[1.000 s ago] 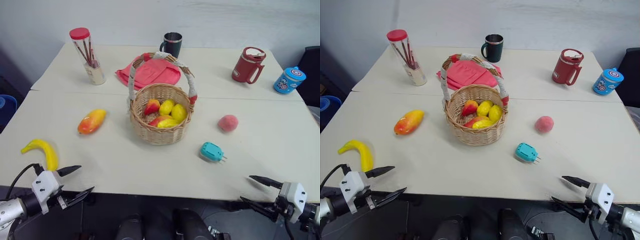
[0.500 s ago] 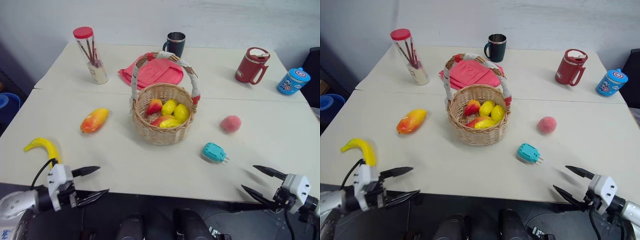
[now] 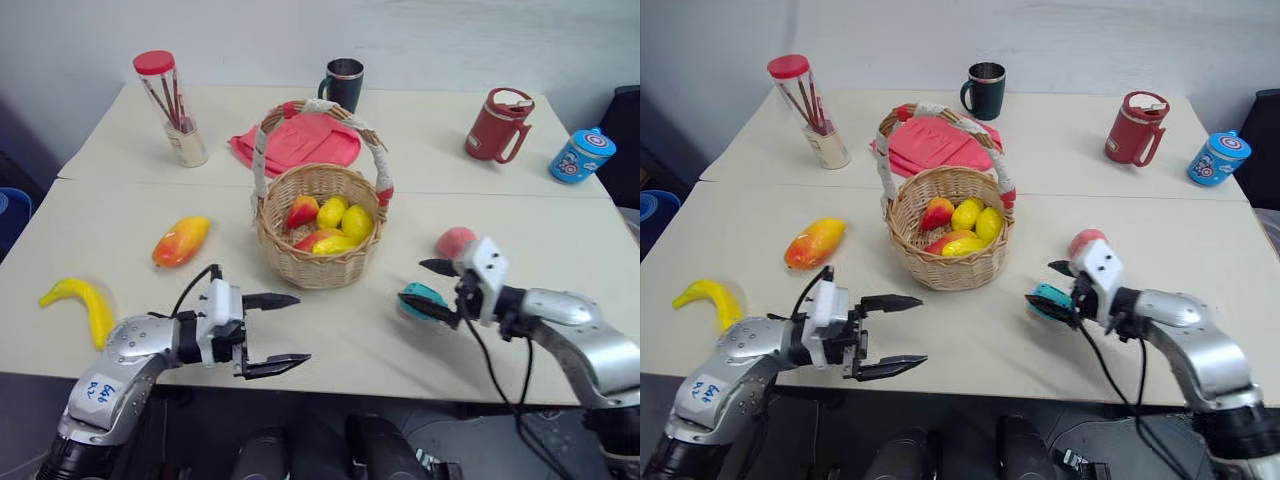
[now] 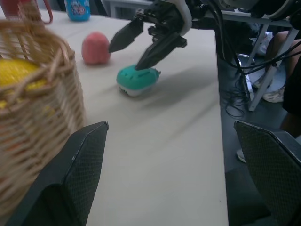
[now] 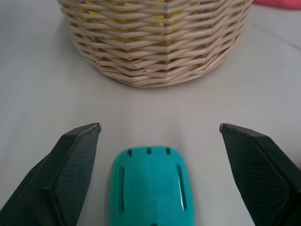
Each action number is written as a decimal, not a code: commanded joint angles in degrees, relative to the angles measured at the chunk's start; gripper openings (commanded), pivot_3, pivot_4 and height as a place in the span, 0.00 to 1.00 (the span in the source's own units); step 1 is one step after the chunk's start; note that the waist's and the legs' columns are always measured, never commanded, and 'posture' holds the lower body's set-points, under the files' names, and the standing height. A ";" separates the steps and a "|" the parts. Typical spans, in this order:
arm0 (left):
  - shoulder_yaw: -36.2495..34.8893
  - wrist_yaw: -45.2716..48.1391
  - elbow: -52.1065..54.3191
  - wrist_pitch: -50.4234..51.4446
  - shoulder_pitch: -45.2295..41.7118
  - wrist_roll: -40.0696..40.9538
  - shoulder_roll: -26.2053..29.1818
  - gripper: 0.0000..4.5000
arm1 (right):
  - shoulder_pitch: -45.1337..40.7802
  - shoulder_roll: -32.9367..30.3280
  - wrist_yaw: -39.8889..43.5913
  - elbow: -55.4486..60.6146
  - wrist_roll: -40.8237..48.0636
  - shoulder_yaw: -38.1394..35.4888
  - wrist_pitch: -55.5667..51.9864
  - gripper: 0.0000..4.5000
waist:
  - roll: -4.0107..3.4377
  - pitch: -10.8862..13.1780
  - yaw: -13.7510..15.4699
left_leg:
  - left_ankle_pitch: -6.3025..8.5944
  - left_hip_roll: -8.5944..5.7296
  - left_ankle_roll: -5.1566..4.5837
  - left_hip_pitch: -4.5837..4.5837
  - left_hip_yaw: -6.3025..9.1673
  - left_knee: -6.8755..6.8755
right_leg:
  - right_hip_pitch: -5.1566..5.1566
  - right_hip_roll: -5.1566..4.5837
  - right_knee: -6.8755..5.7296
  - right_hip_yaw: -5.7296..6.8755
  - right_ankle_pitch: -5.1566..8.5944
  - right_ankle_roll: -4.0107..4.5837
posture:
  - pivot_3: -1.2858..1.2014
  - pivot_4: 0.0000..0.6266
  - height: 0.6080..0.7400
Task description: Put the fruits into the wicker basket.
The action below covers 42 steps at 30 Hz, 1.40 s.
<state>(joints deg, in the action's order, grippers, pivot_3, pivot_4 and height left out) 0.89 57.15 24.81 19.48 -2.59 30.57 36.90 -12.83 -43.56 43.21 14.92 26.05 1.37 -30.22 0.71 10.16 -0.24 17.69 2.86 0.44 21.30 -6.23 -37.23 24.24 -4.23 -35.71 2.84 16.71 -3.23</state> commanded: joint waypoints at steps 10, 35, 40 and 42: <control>-0.42 -2.26 4.12 1.16 -0.99 0.03 0.31 1.00 | 2.98 -2.90 6.22 -0.34 -1.56 -0.46 -4.34 0.66 | 0.04 0.00 0.17 | 0.43 -0.13 -0.92 0.57 -0.02 -0.88 | 0.13 -0.17 -0.02 0.00 -0.25 -0.41 | 0.52 0.24 1.00; -1.86 -4.83 4.57 6.48 -9.48 3.90 -0.92 1.00 | -23.61 -7.72 2.29 -71.05 -16.30 -15.55 24.09 0.84 | -0.06 0.10 -1.60 | 0.01 -0.07 -0.32 -0.18 -0.60 -0.81 | -0.21 0.68 -0.17 -0.88 -0.31 -0.48 | 0.52 0.24 1.00; -3.34 -5.35 5.13 5.55 -6.79 2.66 0.86 1.00 | -25.73 -8.72 5.75 -72.89 -13.74 -18.47 28.48 1.00 | -0.06 0.11 -1.38 | 0.00 0.02 -0.27 -0.19 -0.61 -0.80 | -0.20 0.64 -0.15 -0.95 -0.31 -0.48 | 0.52 0.24 1.00; -5.74 -6.88 5.66 5.77 -4.80 2.76 1.24 1.00 | -25.27 -9.27 7.24 -69.73 -11.48 -20.68 31.22 1.00 | -0.09 0.11 -1.35 | 0.00 -0.03 -0.29 -0.18 -0.61 -0.81 | -0.20 0.64 -0.16 -0.96 -0.31 -0.49 | 0.52 0.24 1.00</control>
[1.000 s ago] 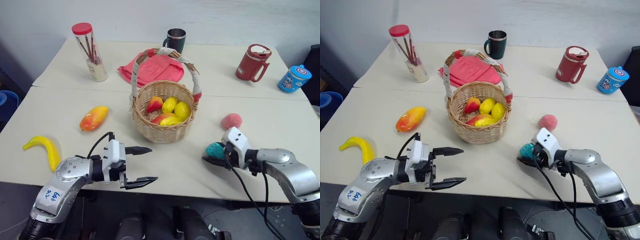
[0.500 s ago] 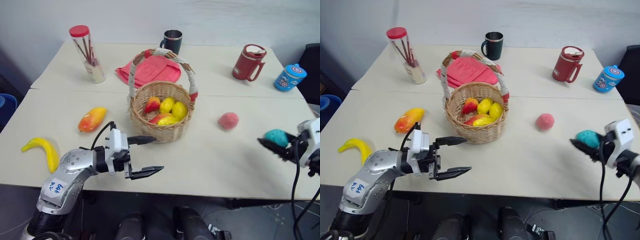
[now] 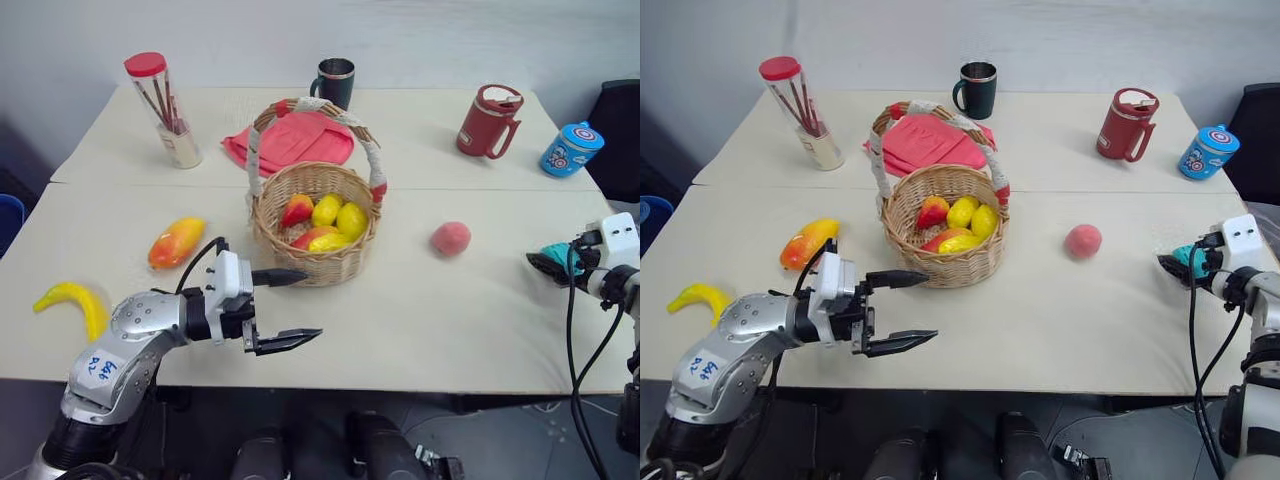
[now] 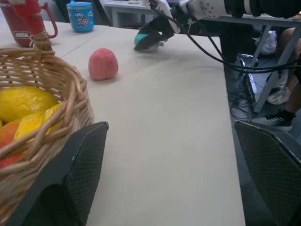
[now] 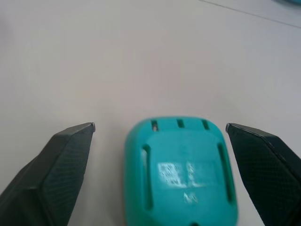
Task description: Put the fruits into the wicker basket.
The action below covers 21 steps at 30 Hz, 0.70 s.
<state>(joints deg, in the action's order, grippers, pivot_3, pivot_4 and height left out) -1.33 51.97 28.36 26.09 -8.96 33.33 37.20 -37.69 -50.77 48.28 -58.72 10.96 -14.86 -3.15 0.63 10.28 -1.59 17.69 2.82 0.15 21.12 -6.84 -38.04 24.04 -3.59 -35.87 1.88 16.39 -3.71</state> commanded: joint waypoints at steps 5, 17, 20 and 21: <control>-15.89 -4.77 2.63 -2.88 13.73 -1.90 2.66 1.00 | 4.14 2.48 8.14 27.22 14.67 -8.76 0.21 1.00 | -0.06 0.02 -0.73 | 0.08 0.15 0.09 -0.03 -0.06 0.05 | 0.09 -0.08 -0.01 -0.28 -0.02 -0.04 | 0.52 0.24 1.00; -55.44 -17.61 -13.77 -16.85 36.71 -2.51 -11.68 1.00 | 26.88 18.37 17.21 79.78 30.41 4.99 -5.40 1.00 | 0.57 -0.31 -0.07 | 0.69 0.60 -0.16 -0.01 -0.07 0.10 | 0.33 0.09 -0.01 -0.05 0.03 0.34 | 0.52 0.24 1.00; -60.11 -21.29 -19.92 -14.38 39.48 0.25 -13.98 1.00 | 26.29 21.46 19.53 78.44 25.65 8.70 1.44 1.00 | 0.76 -0.38 -0.06 | 0.70 0.61 -0.18 0.04 -0.08 0.02 | 0.35 0.02 0.02 -0.03 -0.02 0.49 | 0.52 0.24 1.00; -60.91 -22.06 -21.23 -11.20 40.64 2.58 -14.56 1.00 | 26.01 22.18 19.92 77.43 24.43 9.47 3.25 1.00 | 0.83 -0.42 -0.10 | 0.70 0.60 -0.19 0.05 -0.09 0.02 | 0.36 -0.02 0.05 -0.04 -0.03 0.53 | 0.52 0.24 1.00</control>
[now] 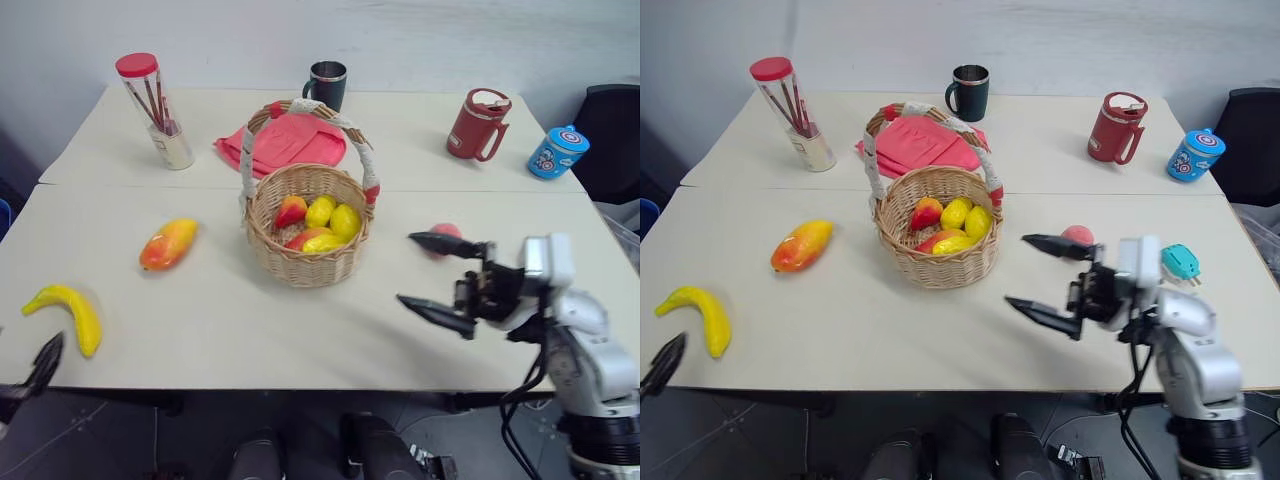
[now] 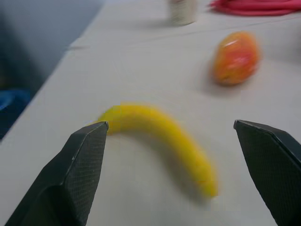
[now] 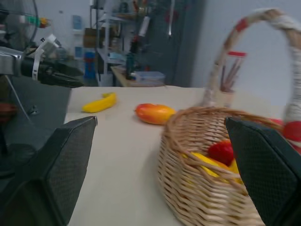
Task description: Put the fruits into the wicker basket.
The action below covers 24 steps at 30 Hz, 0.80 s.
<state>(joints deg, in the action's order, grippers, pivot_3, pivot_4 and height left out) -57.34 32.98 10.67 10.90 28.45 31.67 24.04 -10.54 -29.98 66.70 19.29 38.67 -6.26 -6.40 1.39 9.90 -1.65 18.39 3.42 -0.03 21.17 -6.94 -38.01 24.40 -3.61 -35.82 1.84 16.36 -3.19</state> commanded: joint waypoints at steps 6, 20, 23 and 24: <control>-5.24 -8.68 0.31 16.36 3.59 13.99 -0.21 1.00 | -1.44 2.81 3.12 -3.42 -5.11 2.76 11.37 1.00 | 0.38 -0.23 0.34 | 0.20 0.04 0.24 0.05 0.24 0.03 | 0.02 -0.19 0.01 0.33 0.23 0.41 | 0.52 0.24 1.00; 3.18 -40.19 8.35 54.75 -10.73 34.49 21.60 1.00 | -7.57 5.75 2.72 -6.90 -4.08 7.26 8.56 1.00 | 0.14 -0.25 -0.38 | -0.48 0.18 0.78 -0.05 0.26 0.82 | 0.13 -0.47 -0.24 1.06 0.41 0.75 | 0.52 0.24 1.00; 6.10 -40.82 4.81 57.18 -13.45 32.64 22.27 1.00 | -7.79 5.93 1.71 -7.20 -4.45 7.09 8.67 1.00 | 0.11 -0.24 -0.76 | -0.53 0.22 0.86 -0.09 0.26 0.89 | 0.15 -0.38 -0.28 1.07 0.43 0.76 | 0.52 0.24 1.00; 7.19 -40.39 3.50 57.07 -14.80 31.93 22.25 1.00 | -7.64 6.02 1.30 -7.26 -4.58 6.98 8.73 1.00 | 0.11 -0.24 -0.80 | -0.56 0.23 0.89 -0.09 0.25 0.89 | 0.16 -0.36 -0.30 1.07 0.43 0.76 | 0.52 0.24 1.00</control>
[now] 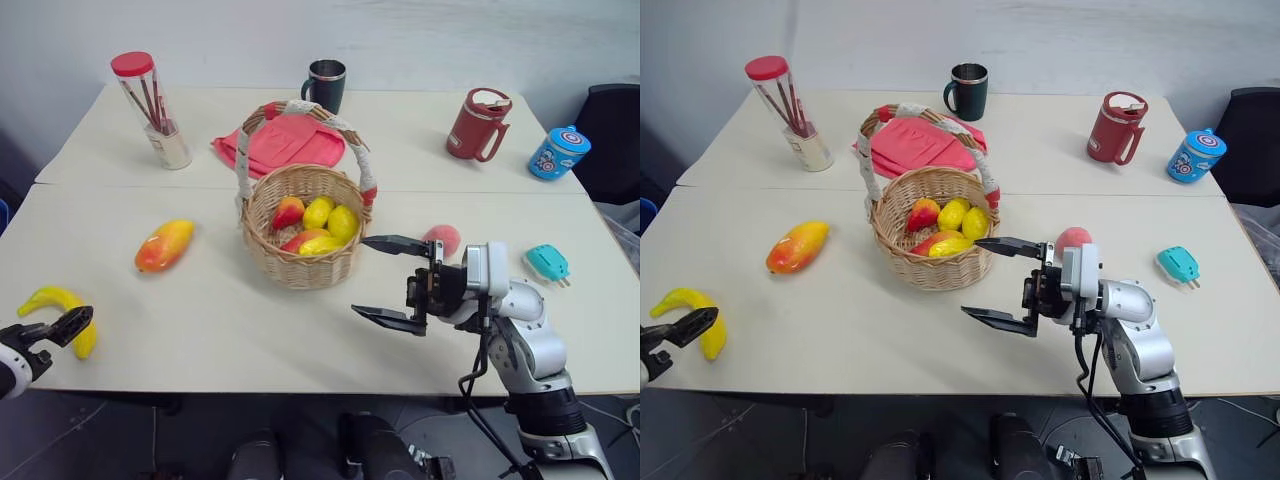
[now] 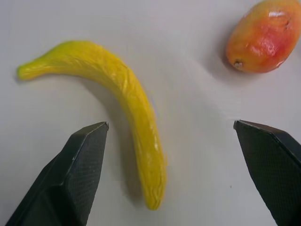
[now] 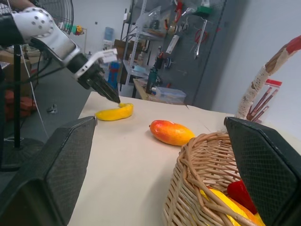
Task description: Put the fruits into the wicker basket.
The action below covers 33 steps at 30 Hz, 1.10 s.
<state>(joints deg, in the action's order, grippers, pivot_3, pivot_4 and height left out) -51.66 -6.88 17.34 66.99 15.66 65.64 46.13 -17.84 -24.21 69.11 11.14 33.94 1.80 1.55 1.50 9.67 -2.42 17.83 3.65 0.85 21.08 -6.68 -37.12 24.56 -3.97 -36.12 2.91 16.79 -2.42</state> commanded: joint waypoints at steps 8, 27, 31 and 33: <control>6.39 3.09 -11.51 -0.39 -9.41 -8.86 -0.74 0.66 | 0.08 0.60 -2.59 0.95 -0.61 -0.66 1.06 1.00 | 0.05 -0.02 0.71 | -0.13 -0.04 0.02 -0.04 0.07 -0.10 | 0.00 -0.05 -0.26 0.05 0.00 0.02 | 0.52 0.24 1.00; 13.78 63.61 13.99 -29.48 -1.33 -13.62 14.63 0.12 | 5.63 -13.20 -4.52 -2.40 -3.21 -14.98 1.89 1.00 | -0.61 0.33 1.16 | 0.00 -0.23 0.11 0.11 0.21 0.05 | -0.09 -0.37 0.11 0.24 0.39 0.71 | 0.52 0.24 1.00; 34.71 57.80 14.19 -24.26 -24.35 -12.24 12.43 0.12 | 6.45 -14.30 -4.52 -3.01 -3.37 -15.91 2.53 1.00 | -0.68 0.45 0.78 | -0.25 -0.35 -0.33 0.06 0.04 0.02 | -0.17 -0.31 0.08 0.07 -0.16 -0.27 | 0.52 0.24 1.00; 42.69 54.12 10.62 -21.00 -34.80 -14.63 7.93 0.12 | 6.87 -13.77 -5.23 -2.52 -3.30 -16.02 2.70 1.00 | -0.68 0.47 0.91 | -0.32 -0.34 -0.34 0.07 0.00 -0.04 | -0.18 -0.12 0.08 -0.01 -0.27 -0.46 | 0.52 0.24 1.00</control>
<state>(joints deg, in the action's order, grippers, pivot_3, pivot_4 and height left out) -13.68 50.13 29.83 44.01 -15.63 52.26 55.39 -10.45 -38.03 64.43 6.78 30.23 -13.25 3.01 0.82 10.14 -1.51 17.48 3.31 0.51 21.15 -6.70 -37.19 24.37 -4.01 -36.04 2.86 16.47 -2.94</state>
